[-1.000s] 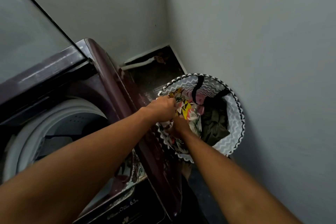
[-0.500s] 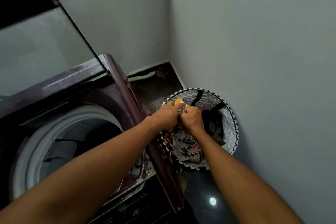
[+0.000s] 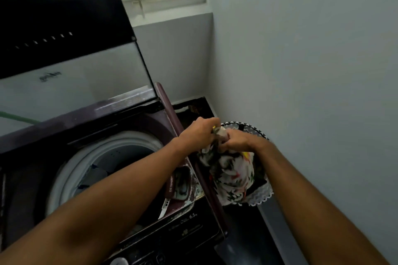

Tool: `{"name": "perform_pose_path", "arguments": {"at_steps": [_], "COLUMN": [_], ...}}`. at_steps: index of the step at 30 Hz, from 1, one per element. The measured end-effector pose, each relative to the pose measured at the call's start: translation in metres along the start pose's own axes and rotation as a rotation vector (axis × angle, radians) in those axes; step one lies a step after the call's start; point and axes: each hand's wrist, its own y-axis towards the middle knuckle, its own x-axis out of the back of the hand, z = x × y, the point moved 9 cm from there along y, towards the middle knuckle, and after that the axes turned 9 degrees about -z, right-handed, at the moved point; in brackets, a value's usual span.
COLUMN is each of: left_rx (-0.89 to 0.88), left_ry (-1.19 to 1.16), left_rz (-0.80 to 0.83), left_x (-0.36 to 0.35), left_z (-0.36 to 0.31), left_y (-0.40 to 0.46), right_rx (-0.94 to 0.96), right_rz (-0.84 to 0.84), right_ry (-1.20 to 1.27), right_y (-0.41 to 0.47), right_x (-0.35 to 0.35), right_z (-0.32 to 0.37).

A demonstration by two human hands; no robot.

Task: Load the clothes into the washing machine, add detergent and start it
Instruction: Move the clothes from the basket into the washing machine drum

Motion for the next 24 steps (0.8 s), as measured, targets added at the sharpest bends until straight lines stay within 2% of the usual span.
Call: {"name": "perform_pose_path", "arguments": {"at_steps": [2, 5, 9, 13, 17, 22, 24], "left_rx": [-0.045, -0.069, -0.035, 0.013, 0.062, 0.11, 0.124], "left_ry": [-0.06, -0.134, -0.21, -0.215, -0.204, -0.166, -0.079], "left_rz": [-0.114, -0.288, -0.483, -0.602, -0.721, -0.827, -0.899], "left_x": [0.03, 0.081, 0.14, 0.177, 0.211, 0.238, 0.251], "left_z": [-0.012, -0.022, -0.01, 0.017, 0.034, 0.052, 0.058], "left_y": [-0.004, -0.018, -0.046, -0.076, -0.104, -0.139, -0.156], "right_rx": [0.009, 0.07, 0.141, 0.196, 0.292, 0.477, 0.572], "right_rz": [-0.089, -0.258, -0.184, -0.29, -0.331, -0.342, -0.313], "right_ry": [-0.144, -0.036, -0.103, -0.109, 0.06, 0.512, 0.531], "right_y": [0.006, 0.003, -0.013, -0.024, -0.033, -0.049, -0.046], "right_x": [0.007, 0.019, 0.008, 0.008, 0.0, -0.02, -0.04], "right_z": [0.009, 0.049, 0.111, 0.168, 0.224, 0.297, 0.319]}}
